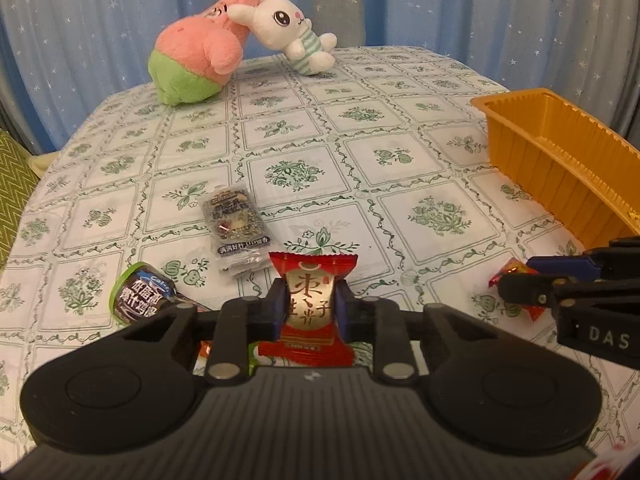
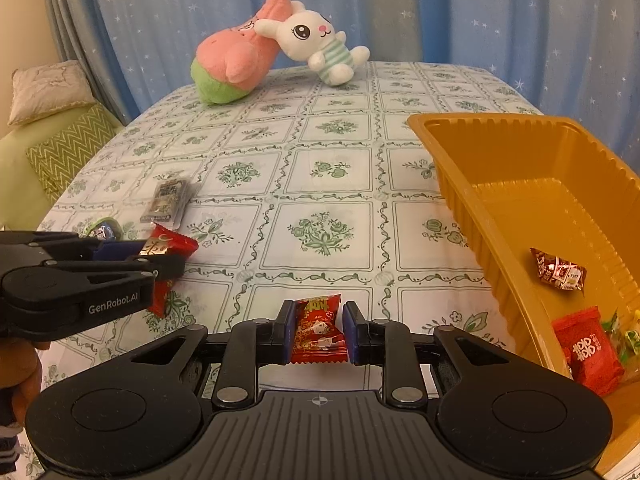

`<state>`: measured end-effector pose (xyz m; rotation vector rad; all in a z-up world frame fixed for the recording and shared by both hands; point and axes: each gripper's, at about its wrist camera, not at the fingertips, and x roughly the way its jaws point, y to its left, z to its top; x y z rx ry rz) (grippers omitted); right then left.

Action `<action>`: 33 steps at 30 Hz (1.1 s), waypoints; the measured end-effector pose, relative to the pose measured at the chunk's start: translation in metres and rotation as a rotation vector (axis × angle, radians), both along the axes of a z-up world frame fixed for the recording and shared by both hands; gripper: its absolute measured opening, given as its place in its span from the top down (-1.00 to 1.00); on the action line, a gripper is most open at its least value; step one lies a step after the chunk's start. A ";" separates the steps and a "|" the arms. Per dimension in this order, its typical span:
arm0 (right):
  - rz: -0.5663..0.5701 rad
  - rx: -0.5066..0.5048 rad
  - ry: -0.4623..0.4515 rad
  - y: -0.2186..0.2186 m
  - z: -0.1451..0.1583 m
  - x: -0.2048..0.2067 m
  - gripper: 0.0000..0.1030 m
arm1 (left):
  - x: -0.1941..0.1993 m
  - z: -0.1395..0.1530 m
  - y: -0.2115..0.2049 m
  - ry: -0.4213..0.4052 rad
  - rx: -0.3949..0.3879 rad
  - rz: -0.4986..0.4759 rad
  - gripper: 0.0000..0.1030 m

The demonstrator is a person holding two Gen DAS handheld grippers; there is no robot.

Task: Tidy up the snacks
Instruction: 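Carry both candies over the orange tray and open both tools to drop them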

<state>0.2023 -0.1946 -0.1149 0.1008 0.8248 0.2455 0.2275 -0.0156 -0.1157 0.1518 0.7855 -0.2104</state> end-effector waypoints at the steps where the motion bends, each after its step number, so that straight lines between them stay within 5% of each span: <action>1: 0.000 0.002 -0.002 0.000 0.001 0.000 0.51 | -0.003 0.002 -0.001 -0.005 -0.004 -0.001 0.56; 17: -0.046 0.030 -0.071 -0.024 0.049 -0.051 0.51 | -0.062 0.051 -0.031 0.000 -0.134 0.002 0.57; 33: -0.193 0.028 -0.144 -0.111 0.097 -0.099 0.51 | -0.088 0.094 -0.110 -0.014 -0.197 -0.125 0.57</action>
